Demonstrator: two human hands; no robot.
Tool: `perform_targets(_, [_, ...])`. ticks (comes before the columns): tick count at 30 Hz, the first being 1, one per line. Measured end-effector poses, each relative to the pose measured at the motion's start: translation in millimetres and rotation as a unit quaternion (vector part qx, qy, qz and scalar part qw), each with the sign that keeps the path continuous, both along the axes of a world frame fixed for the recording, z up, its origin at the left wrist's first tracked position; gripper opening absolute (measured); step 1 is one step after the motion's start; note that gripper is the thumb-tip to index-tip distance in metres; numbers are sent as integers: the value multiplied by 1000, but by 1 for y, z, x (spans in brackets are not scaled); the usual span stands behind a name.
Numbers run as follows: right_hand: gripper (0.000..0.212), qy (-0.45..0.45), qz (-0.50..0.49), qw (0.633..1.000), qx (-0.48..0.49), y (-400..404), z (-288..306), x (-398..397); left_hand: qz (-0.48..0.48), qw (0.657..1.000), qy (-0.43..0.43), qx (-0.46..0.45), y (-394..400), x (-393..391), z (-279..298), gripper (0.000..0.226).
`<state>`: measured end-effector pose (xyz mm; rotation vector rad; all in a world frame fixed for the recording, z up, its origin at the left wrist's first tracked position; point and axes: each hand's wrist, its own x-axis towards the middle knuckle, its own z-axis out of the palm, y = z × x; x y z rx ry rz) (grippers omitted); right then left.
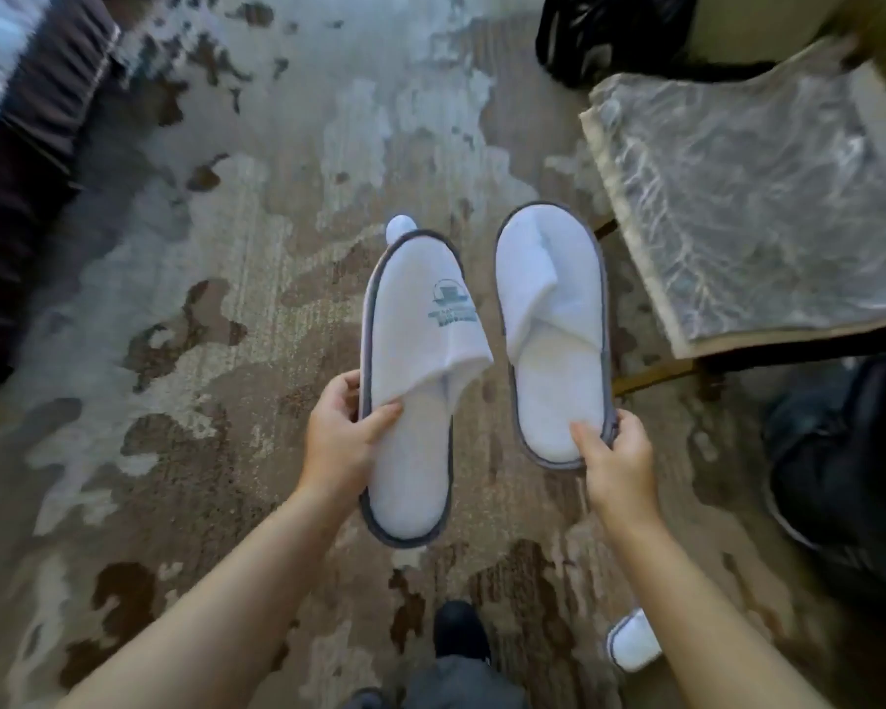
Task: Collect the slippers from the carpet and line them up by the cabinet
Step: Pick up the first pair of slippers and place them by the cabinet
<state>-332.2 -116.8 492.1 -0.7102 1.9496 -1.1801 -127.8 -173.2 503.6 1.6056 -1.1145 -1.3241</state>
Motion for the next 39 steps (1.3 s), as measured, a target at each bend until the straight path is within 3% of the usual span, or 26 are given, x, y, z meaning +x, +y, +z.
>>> perform_targets(8, [14, 45, -181, 982, -29, 91, 105, -19, -181, 979, 87, -47, -3, -53, 101, 26])
perform_targets(12, [16, 52, -318, 946, -35, 168, 136, -8, -310, 945, 85, -58, 25, -87, 133, 23])
perform_targets(16, [18, 49, -459, 885, -65, 263, 167, 8, -432, 896, 80, -65, 91, -133, 163, 25])
perform_targets(19, [12, 74, -557, 825, -56, 348, 189, 27, -544, 832, 73, -84, 164, -166, 182, 19])
perform_targets(26, [18, 112, -749, 649, -66, 544, 221, 106, -734, 660, 87, -134, 382, -197, 217, 21])
perform_targets(32, [22, 121, -834, 533, -71, 692, 231, 182, -821, 535, 129, -150, 581, -183, 236, 20])
perform_targets(39, [14, 143, -904, 400, -54, 822, 237, 271, -904, 379, 171, -99, 775, -141, 248, 23])
